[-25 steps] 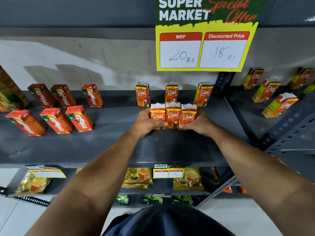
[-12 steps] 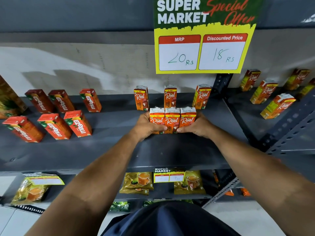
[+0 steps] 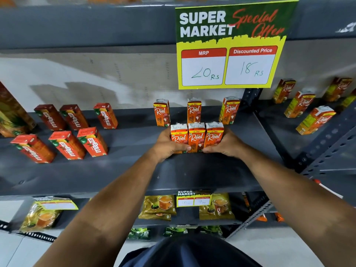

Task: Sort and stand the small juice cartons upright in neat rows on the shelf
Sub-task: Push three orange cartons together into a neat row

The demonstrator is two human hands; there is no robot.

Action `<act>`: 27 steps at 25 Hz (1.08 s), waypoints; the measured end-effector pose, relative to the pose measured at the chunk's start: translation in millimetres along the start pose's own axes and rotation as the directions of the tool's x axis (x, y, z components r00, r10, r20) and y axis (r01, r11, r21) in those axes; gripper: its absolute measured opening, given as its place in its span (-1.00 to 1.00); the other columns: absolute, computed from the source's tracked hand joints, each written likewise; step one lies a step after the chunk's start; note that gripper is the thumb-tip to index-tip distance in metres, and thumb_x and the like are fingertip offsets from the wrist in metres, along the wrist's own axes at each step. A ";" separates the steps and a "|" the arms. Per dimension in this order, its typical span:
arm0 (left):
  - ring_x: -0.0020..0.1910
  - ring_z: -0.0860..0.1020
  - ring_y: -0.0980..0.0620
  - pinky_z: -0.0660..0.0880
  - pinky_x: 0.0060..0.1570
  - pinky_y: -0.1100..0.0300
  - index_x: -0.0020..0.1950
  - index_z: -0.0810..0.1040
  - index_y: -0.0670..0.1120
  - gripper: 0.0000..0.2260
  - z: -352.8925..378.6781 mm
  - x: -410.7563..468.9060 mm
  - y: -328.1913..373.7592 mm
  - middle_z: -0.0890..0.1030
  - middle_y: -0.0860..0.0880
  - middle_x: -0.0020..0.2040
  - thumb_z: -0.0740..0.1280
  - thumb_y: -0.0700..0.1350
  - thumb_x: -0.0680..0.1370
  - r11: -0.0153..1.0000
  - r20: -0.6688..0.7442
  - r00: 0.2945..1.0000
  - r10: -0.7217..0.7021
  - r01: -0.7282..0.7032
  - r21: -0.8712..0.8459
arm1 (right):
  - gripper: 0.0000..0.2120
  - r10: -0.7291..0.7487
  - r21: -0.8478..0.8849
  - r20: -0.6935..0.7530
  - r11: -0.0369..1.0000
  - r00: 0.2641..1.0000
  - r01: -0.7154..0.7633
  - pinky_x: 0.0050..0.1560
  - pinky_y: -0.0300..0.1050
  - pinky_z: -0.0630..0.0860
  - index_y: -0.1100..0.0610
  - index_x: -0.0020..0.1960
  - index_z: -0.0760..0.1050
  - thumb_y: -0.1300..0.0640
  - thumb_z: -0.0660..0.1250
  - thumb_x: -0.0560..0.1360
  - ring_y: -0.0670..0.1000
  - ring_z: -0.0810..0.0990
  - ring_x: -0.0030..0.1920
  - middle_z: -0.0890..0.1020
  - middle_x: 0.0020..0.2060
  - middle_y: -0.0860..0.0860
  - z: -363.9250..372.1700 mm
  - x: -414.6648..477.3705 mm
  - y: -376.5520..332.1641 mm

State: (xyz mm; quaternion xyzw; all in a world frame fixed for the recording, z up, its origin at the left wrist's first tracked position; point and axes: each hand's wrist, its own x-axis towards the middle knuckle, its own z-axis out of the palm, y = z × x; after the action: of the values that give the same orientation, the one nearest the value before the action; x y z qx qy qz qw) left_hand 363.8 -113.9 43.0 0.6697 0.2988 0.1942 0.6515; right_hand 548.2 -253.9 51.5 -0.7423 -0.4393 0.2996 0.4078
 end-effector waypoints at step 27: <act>0.26 0.47 0.18 0.34 0.23 0.27 0.36 0.39 0.10 -0.37 39.5 -51.6 -0.7 0.54 0.05 0.26 -0.15 0.39 0.50 0.974 -0.154 0.988 0.033 -0.066 -0.215 | -0.59 0.050 0.665 -0.178 0.742 0.983 0.083 0.41 0.04 0.33 -0.13 0.15 0.43 -0.23 -0.14 0.61 -0.06 0.53 0.24 0.60 0.15 -0.09 37.0 -28.2 -17.5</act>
State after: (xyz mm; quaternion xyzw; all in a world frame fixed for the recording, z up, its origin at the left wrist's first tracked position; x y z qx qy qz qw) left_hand 350.8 -177.5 46.0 0.5847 0.3067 0.2919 0.6920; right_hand 499.1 -261.6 51.1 -0.5669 -0.2693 0.3636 0.6884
